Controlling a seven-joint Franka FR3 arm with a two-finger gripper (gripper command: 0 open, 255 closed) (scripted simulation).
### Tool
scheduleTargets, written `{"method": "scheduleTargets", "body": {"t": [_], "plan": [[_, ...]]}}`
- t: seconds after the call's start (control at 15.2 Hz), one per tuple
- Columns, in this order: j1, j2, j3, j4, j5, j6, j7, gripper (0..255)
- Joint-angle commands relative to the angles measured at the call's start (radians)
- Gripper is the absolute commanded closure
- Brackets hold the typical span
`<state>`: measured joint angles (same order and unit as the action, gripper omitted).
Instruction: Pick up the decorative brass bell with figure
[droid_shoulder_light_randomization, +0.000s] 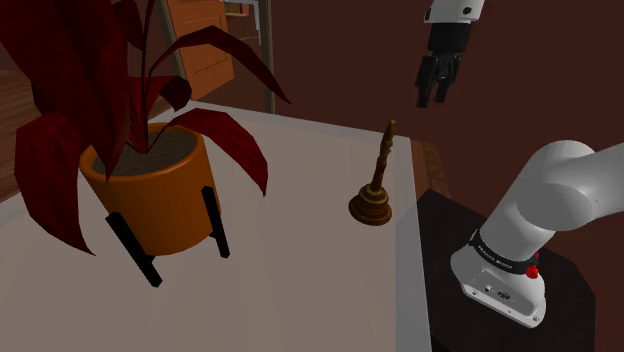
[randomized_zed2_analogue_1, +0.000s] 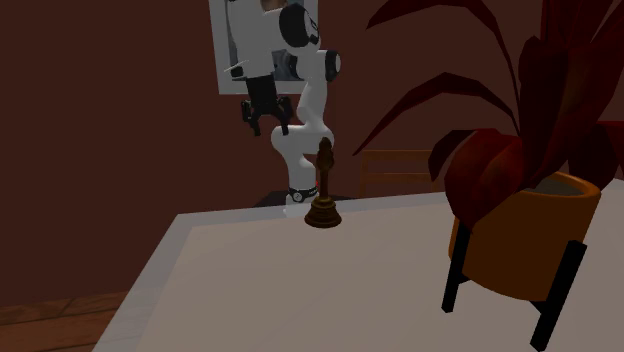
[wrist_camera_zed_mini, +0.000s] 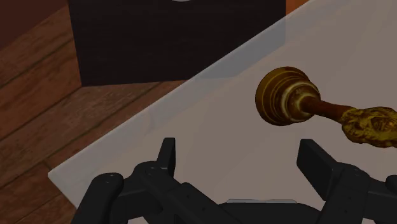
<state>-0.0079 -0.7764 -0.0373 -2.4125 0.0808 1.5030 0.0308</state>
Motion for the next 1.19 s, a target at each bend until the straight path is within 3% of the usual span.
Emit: {"method": "scheduleTargets", "body": {"t": [0.0, 1.12], "plan": [[0.000, 0.000, 0.000, 0.000, 0.000, 0.000, 0.000, 0], [0.143, 0.493, 0.289, 0.057, 0.128, 0.158, 0.242, 0]]}}
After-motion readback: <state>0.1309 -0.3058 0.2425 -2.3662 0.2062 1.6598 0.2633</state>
